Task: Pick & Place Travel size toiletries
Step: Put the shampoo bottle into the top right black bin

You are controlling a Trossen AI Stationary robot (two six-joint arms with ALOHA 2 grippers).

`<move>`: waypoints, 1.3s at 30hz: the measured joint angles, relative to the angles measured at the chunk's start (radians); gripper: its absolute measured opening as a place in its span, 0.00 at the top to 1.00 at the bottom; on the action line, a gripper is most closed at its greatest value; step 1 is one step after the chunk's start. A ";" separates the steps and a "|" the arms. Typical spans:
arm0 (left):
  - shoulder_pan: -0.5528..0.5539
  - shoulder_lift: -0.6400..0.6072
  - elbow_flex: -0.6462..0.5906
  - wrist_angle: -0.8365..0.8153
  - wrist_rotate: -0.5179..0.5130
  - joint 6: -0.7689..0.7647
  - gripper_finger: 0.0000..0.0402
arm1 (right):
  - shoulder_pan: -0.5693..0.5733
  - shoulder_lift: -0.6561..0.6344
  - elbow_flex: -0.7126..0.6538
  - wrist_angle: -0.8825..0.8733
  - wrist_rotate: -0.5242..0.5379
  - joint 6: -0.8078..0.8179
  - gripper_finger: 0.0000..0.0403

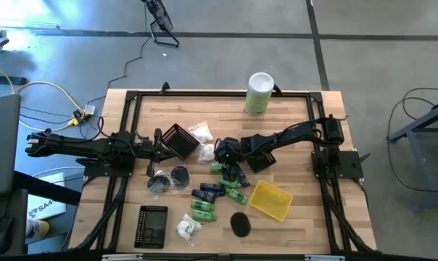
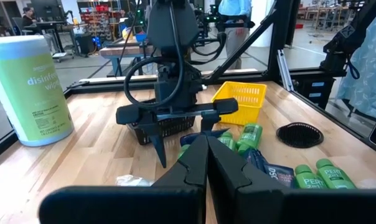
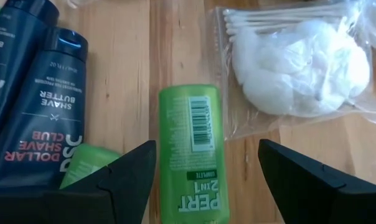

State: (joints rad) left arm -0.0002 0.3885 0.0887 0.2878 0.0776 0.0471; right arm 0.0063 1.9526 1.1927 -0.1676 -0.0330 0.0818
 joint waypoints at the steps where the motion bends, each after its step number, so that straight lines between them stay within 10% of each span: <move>1: 0.000 0.000 0.000 0.000 0.000 0.000 1.00 | 0.000 0.000 0.000 0.001 0.000 0.000 0.32; 26: 0.000 0.000 0.000 -0.003 0.000 0.000 1.00 | 0.009 0.051 0.000 0.014 0.008 0.002 0.32; 39: 0.000 0.000 0.000 -0.003 0.000 0.000 1.00 | 0.009 0.051 0.000 0.013 0.003 0.001 0.50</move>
State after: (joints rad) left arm -0.0006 0.3885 0.0887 0.2852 0.0780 0.0469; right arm 0.0151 2.0033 1.1931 -0.1543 -0.0295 0.0826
